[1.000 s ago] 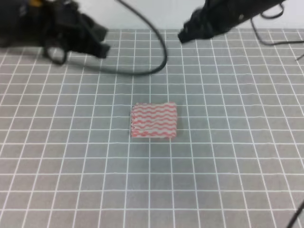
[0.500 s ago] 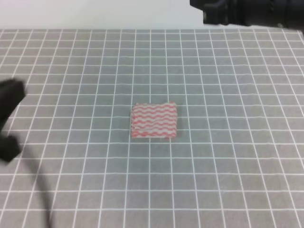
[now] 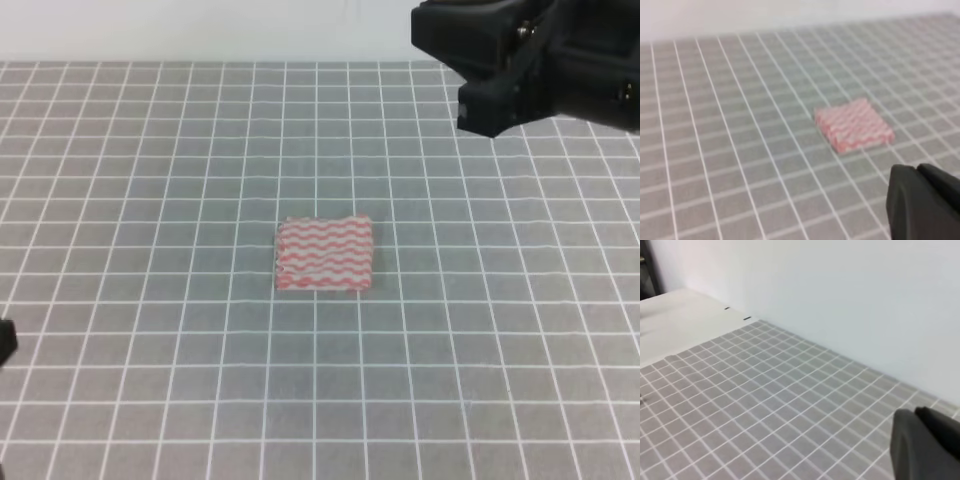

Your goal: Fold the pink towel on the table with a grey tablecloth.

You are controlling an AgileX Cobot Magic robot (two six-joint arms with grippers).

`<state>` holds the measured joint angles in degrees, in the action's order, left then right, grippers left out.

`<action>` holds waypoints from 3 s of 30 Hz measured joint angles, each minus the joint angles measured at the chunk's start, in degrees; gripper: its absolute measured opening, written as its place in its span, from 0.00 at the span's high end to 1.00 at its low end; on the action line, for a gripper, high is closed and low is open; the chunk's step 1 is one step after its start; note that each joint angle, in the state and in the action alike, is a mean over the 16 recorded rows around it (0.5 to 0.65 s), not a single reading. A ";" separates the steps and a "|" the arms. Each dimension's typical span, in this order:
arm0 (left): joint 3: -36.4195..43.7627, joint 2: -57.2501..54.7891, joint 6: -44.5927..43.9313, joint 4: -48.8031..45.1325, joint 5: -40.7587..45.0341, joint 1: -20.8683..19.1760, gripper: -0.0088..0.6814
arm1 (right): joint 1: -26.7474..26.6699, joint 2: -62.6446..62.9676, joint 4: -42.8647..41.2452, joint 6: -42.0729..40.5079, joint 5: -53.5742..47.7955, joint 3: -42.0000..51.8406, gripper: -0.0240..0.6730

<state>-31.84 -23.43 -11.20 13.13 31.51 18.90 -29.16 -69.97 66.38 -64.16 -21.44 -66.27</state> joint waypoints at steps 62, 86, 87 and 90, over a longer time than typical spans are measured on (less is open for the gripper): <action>1.59 0.58 -0.18 -0.12 8.61 0.02 0.99 | 0.00 17.13 16.79 -13.21 10.83 14.61 0.99; 1.53 0.03 -0.29 -0.13 8.20 -0.01 0.99 | 0.10 25.63 12.25 -14.19 19.00 33.87 0.99; 1.53 0.03 -0.29 -0.13 8.20 -0.01 0.99 | 0.14 26.13 12.06 -14.18 20.10 34.78 0.99; 1.52 -0.07 -0.31 -0.12 8.11 -0.02 0.99 | 0.61 28.24 11.56 -14.18 23.11 37.26 0.99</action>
<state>-30.33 -23.50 -11.51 13.01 39.62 18.88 -28.55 -41.74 77.94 -78.34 1.67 -29.01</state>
